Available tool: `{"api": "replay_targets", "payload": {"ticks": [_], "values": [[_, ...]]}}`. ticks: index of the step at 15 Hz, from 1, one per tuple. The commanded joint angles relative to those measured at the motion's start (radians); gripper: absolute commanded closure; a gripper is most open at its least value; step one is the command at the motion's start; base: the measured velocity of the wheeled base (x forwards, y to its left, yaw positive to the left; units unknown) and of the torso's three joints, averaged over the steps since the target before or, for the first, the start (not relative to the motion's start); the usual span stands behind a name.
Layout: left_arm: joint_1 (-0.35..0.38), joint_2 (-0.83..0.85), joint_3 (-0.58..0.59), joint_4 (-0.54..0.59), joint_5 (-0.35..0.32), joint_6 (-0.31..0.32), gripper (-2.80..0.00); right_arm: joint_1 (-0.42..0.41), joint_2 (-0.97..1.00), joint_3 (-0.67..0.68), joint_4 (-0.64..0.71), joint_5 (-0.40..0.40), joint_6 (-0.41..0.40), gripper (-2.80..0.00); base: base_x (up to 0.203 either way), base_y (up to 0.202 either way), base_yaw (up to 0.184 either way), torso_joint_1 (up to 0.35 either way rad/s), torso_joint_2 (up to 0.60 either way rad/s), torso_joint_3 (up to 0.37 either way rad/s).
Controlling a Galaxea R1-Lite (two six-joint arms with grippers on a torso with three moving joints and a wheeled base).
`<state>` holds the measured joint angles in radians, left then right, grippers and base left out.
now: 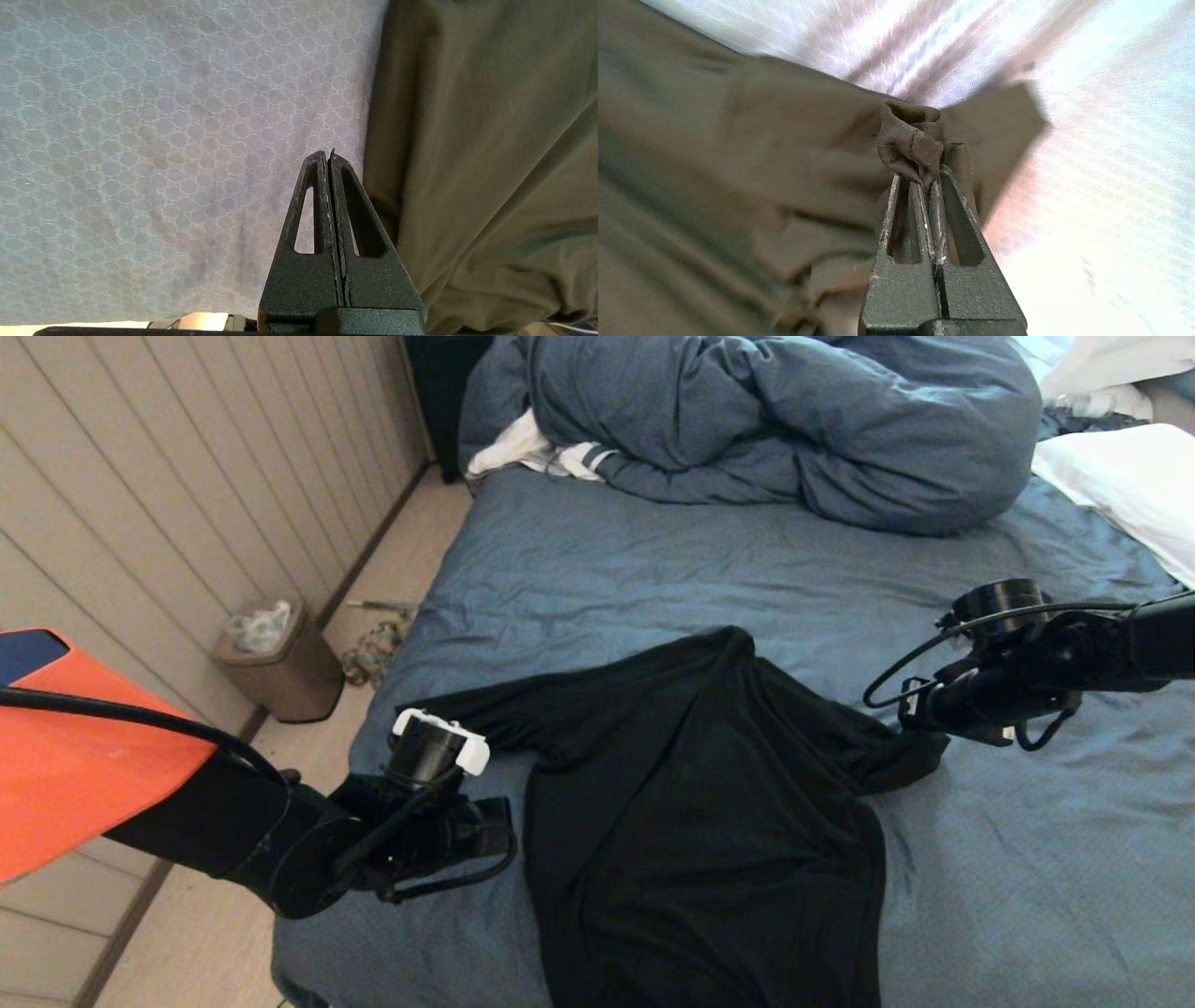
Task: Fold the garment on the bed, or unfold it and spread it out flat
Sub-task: Unford the black T-shirt
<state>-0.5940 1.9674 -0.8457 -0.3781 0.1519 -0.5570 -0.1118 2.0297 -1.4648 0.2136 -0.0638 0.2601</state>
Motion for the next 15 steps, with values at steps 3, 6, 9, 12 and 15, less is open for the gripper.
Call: {"api": "replay_targets", "payload": {"ticks": [3, 6, 9, 12, 15], "values": [[-0.006, -0.007, 0.001, -0.001, 0.001, -0.004, 0.00, -0.015, -0.081, -0.003, -0.045, -0.006, 0.001, 0.00, 0.000, 0.000, 0.000, 0.000, 0.00, 0.000], [-0.006, -0.010, 0.002, -0.001, 0.001, -0.004, 0.00, -0.014, -0.136, 0.006, -0.071, -0.004, 0.003, 0.00, 0.000, 0.000, 0.000, 0.000, 0.00, 0.000], [-0.010, -0.015, 0.010, -0.002, 0.001, -0.004, 0.00, -0.026, -0.187, 0.022, -0.077, -0.002, 0.001, 0.00, 0.000, 0.000, 0.000, 0.000, 0.00, 0.000], [-0.013, -0.015, 0.010, -0.002, 0.003, -0.004, 0.00, -0.052, -0.169, -0.020, -0.123, -0.002, -0.010, 0.00, 0.000, 0.000, 0.000, 0.000, 0.00, 0.000], [-0.018, -0.013, 0.011, -0.002, 0.003, -0.004, 0.00, -0.099, -0.150, -0.065, -0.162, -0.002, -0.020, 0.00, 0.000, 0.000, 0.000, 0.000, 0.00, 0.000]]}}
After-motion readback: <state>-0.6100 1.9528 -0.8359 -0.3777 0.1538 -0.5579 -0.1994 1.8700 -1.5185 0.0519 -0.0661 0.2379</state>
